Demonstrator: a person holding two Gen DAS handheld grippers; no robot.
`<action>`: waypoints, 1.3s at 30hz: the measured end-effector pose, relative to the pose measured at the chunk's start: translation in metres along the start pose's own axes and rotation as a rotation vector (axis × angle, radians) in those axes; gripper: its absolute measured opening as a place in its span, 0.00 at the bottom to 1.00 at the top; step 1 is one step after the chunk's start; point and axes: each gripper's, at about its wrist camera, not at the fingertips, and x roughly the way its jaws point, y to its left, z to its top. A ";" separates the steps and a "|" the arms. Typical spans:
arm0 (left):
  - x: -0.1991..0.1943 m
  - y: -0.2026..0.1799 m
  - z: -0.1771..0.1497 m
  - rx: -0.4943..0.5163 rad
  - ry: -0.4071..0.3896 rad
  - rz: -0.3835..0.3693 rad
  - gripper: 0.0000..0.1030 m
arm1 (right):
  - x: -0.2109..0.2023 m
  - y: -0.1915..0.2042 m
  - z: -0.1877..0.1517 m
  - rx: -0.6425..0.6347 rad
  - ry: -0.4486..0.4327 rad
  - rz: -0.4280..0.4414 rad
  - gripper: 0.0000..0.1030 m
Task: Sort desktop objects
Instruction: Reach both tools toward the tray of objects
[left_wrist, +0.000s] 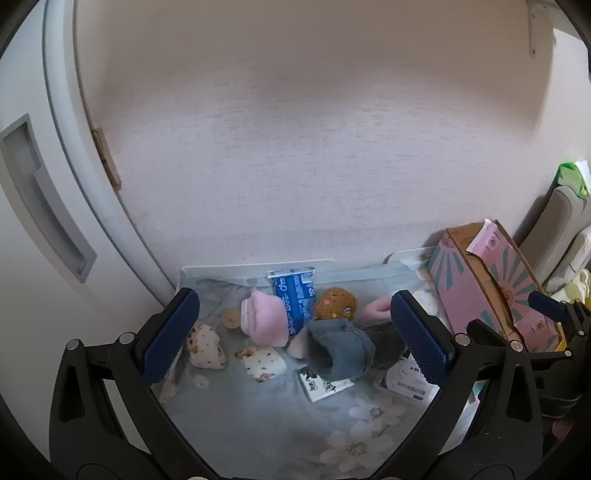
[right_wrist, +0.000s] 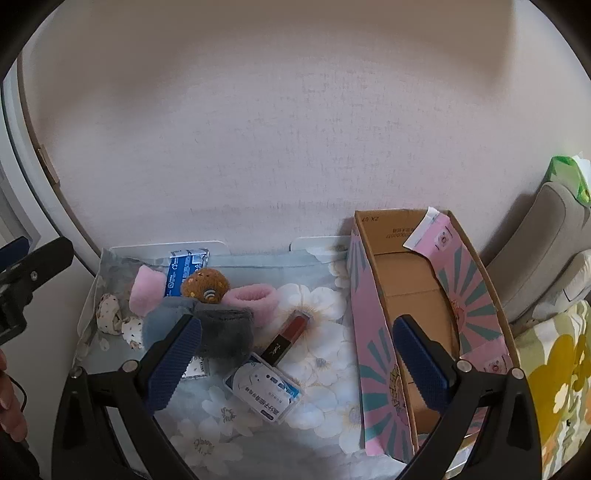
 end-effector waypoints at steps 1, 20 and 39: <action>0.000 0.001 0.000 0.003 0.001 -0.006 1.00 | 0.000 -0.001 0.000 0.005 0.005 0.015 1.00; -0.003 0.004 -0.007 0.007 0.025 -0.053 1.00 | -0.010 -0.004 -0.004 0.036 -0.015 0.103 1.00; -0.002 0.050 -0.036 -0.071 0.069 -0.037 1.00 | -0.006 -0.003 -0.005 -0.071 -0.014 0.161 1.00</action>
